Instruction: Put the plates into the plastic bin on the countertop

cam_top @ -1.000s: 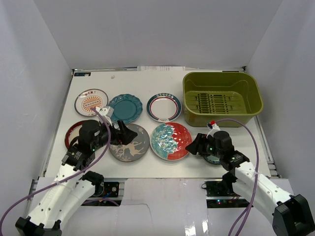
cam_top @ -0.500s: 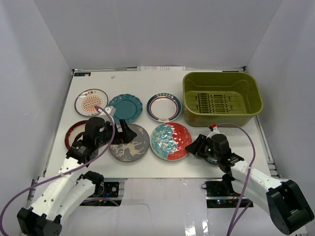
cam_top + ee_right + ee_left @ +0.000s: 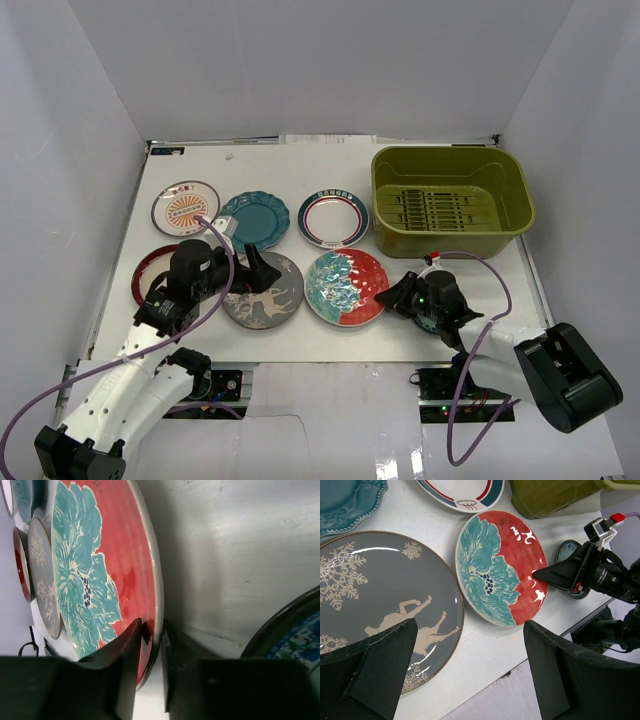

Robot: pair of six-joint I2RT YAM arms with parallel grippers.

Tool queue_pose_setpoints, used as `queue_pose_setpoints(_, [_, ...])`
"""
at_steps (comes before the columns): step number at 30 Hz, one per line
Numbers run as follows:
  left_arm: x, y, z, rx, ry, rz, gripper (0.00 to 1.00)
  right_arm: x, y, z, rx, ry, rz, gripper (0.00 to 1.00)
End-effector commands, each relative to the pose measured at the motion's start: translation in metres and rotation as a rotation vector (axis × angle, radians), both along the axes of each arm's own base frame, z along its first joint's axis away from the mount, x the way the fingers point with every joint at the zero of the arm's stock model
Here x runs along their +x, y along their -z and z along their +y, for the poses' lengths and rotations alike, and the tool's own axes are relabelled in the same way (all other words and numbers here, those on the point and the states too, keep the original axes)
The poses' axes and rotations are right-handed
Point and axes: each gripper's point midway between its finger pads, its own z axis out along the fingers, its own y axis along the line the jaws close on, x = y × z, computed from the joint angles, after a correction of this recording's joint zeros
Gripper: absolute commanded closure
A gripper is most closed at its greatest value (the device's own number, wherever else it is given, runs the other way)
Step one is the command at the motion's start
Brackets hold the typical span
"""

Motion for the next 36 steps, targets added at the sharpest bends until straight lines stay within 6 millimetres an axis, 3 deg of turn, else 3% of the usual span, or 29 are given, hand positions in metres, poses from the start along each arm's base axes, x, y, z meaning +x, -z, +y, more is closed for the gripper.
queue_pose_setpoints(1, [-0.001,-0.009,-0.001,-0.018,0.019,-0.053,0.02,0.003,0.001,0.001,-0.006,0.011,0.003,0.78])
queue_pose_setpoints(4, [0.000,-0.012,0.001,-0.021,0.010,-0.065,0.02,0.005,-0.008,-0.002,-0.008,0.024,-0.030,0.92])
queue_pose_setpoints(9, [0.000,-0.013,0.001,-0.028,0.017,-0.065,0.02,0.003,-0.041,-0.007,-0.020,0.014,-0.107,0.92])
queue_pose_setpoints(10, [0.001,-0.014,0.002,-0.030,0.018,-0.071,0.02,0.008,-0.075,-0.002,0.005,-0.010,-0.194,0.92])
queue_pose_setpoints(16, [-0.001,-0.025,0.004,-0.051,0.016,-0.121,0.02,0.001,-0.191,0.017,0.071,-0.162,-0.382,0.92])
queue_pose_setpoints(17, [-0.002,-0.027,0.005,-0.055,0.014,-0.127,0.02,0.003,-0.233,0.020,0.108,-0.171,-0.461,0.92])
queue_pose_setpoints(18, [-0.003,-0.030,0.005,-0.058,0.015,-0.140,0.02,0.006,-0.251,0.021,0.111,-0.169,-0.500,0.92])
queue_pose_setpoints(19, [-0.003,-0.031,0.006,-0.060,0.015,-0.146,0.02,0.009,-0.272,0.020,0.115,-0.161,-0.550,0.92])
queue_pose_setpoints(20, [-0.004,-0.033,0.006,-0.063,0.016,-0.153,0.02,0.018,-0.312,0.012,0.102,-0.108,-0.645,0.92])
queue_pose_setpoints(23, [-0.008,-0.039,0.007,-0.074,0.017,-0.179,0.02,0.042,-0.358,-0.002,0.035,0.007,-0.747,0.92])
queue_pose_setpoints(24, [-0.009,-0.039,0.007,-0.074,0.017,-0.185,0.02,0.054,-0.382,-0.009,-0.008,0.056,-0.797,0.92])
queue_pose_setpoints(28, [-0.014,-0.049,0.009,-0.095,0.006,-0.223,0.02,0.102,-0.411,-0.051,-0.152,0.277,-0.832,0.92])
queue_pose_setpoints(29, [-0.016,-0.053,0.010,-0.103,0.000,-0.236,0.02,0.116,-0.412,-0.073,-0.187,0.343,-0.821,0.92])
queue_pose_setpoints(31, [-0.018,-0.056,0.010,-0.110,-0.003,-0.249,0.02,0.135,-0.407,-0.095,-0.215,0.402,-0.790,0.92])
queue_pose_setpoints(32, [-0.019,-0.058,0.011,-0.115,-0.008,-0.258,0.02,0.144,-0.404,-0.119,-0.244,0.469,-0.772,0.92])
queue_pose_setpoints(36, [-0.022,-0.059,0.009,-0.119,0.001,-0.265,0.02,0.171,-0.376,-0.163,-0.323,0.564,-0.690,0.92])
